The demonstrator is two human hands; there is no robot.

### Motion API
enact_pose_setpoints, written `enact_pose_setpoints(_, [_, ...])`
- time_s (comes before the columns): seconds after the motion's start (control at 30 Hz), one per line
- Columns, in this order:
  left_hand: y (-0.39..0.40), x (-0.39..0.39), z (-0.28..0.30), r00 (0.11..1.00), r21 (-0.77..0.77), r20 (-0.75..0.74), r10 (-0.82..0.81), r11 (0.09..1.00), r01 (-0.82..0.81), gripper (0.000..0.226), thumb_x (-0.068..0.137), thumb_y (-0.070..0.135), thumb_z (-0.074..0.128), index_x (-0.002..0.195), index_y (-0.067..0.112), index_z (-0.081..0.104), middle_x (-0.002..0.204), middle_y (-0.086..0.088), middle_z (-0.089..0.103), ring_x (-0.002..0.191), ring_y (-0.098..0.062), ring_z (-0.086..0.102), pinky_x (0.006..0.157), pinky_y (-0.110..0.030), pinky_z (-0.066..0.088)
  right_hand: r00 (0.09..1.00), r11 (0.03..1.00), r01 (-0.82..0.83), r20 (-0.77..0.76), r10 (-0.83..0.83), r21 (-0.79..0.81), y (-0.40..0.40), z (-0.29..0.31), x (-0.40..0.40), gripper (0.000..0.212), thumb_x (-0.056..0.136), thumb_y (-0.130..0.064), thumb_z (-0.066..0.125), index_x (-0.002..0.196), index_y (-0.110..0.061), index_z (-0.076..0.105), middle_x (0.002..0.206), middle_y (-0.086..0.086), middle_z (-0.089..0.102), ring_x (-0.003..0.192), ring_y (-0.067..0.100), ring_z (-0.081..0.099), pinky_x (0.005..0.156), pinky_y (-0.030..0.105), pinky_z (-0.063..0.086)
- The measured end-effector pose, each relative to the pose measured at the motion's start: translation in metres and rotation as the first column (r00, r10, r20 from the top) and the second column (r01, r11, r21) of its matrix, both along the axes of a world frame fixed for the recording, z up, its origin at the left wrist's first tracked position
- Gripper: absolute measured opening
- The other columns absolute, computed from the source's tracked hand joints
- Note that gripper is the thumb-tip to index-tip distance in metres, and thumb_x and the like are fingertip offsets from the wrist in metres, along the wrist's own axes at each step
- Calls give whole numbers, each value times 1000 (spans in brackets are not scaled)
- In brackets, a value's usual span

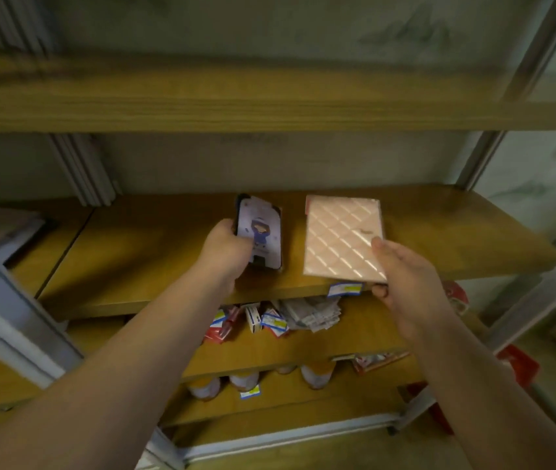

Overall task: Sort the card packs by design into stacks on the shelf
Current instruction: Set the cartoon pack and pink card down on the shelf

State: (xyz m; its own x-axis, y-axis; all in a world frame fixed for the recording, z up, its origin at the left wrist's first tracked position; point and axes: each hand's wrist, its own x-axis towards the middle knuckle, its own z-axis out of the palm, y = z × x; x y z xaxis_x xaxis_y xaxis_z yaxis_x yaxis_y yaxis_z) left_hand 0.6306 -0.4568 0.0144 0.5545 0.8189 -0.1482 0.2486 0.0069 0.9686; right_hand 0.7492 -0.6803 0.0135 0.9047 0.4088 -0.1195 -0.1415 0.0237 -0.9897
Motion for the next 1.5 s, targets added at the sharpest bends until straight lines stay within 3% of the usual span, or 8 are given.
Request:
enact_pose_setpoints(0.2, [11, 44, 1, 929, 329, -367, 51, 941, 78, 29, 101, 9, 50, 130, 7, 54, 125, -14, 60, 115, -32, 57, 96, -43, 49, 998, 996, -66, -21, 67, 53, 4, -10, 41, 19, 100, -29, 60, 110, -17, 69, 82, -3, 78, 61, 4, 69, 43, 18, 47])
enact_pose_setpoints(0.37, [14, 49, -5, 794, 487, -580, 184, 859, 156, 39, 100, 17, 48, 138, 10, 49, 139, -17, 51, 128, -37, 45, 106, -46, 40, 989, 990, -133, 62, 136, -54, 8, -18, 66, 13, 98, -38, 60, 104, -30, 69, 85, -16, 77, 70, 0, 71, 48, 14, 49])
enact_pose_setpoints(0.67, [-5, 31, -18, 851, 635, -445, 279, 768, 81, 40, 103, 27, 46, 143, 20, 47, 151, -9, 43, 138, -33, 35, 107, -50, 30, 952, 953, -149, 223, 211, -265, 39, -23, 112, 21, 99, -38, 57, 87, -27, 70, 66, -13, 72, 53, -2, 61, 58, 28, 43])
enact_pose_setpoints(0.87, [-9, 11, -18, 892, 663, -354, 281, 748, 28, 45, 102, 29, 48, 146, 22, 48, 153, -2, 42, 141, -29, 31, 110, -47, 27, 861, 876, -86, 406, 305, -475, 47, -19, 133, 47, 96, -40, 60, 95, 6, 68, 87, 25, 72, 80, 41, 67, 73, 57, 54])
enact_pose_setpoints(1.03, [-14, -6, -13, 891, 675, -350, 289, 737, 26, 47, 100, 30, 50, 146, 22, 48, 152, 0, 43, 142, -27, 30, 112, -47, 26, 821, 777, -19, 434, 371, -629, 43, -23, 131, 35, 94, -45, 60, 72, -18, 61, 72, 3, 70, 67, 26, 67, 65, 40, 53])
enact_pose_setpoints(1.17, [-16, -19, -7, 886, 699, -358, 295, 713, 45, 48, 98, 29, 55, 145, 20, 49, 151, -2, 44, 142, -27, 30, 115, -44, 24, 727, 700, 138, 552, 409, -700, 34, -16, 117, 38, 91, -48, 62, 108, -15, 69, 104, 9, 65, 92, 33, 64, 75, 39, 51])
enact_pose_setpoints(1.3, [-15, -43, -4, 867, 737, -396, 303, 667, 104, 49, 98, 33, 55, 145, 20, 49, 151, -1, 44, 141, -23, 28, 115, -39, 24, 597, 780, 105, 667, 446, -616, 42, -7, 81, 42, 91, -36, 63, 123, -10, 68, 125, 12, 63, 108, 32, 61, 88, 38, 49])
enact_pose_setpoints(1.5, [-13, -95, 5, 831, 786, -449, 328, 588, 193, 51, 97, 36, 54, 144, 17, 50, 151, -3, 46, 142, -22, 32, 115, -38, 27, 442, 856, -85, 751, 491, -509, 76, 4, -1, 40, 90, -29, 66, 127, -13, 64, 126, 4, 62, 115, 23, 57, 91, 32, 45])
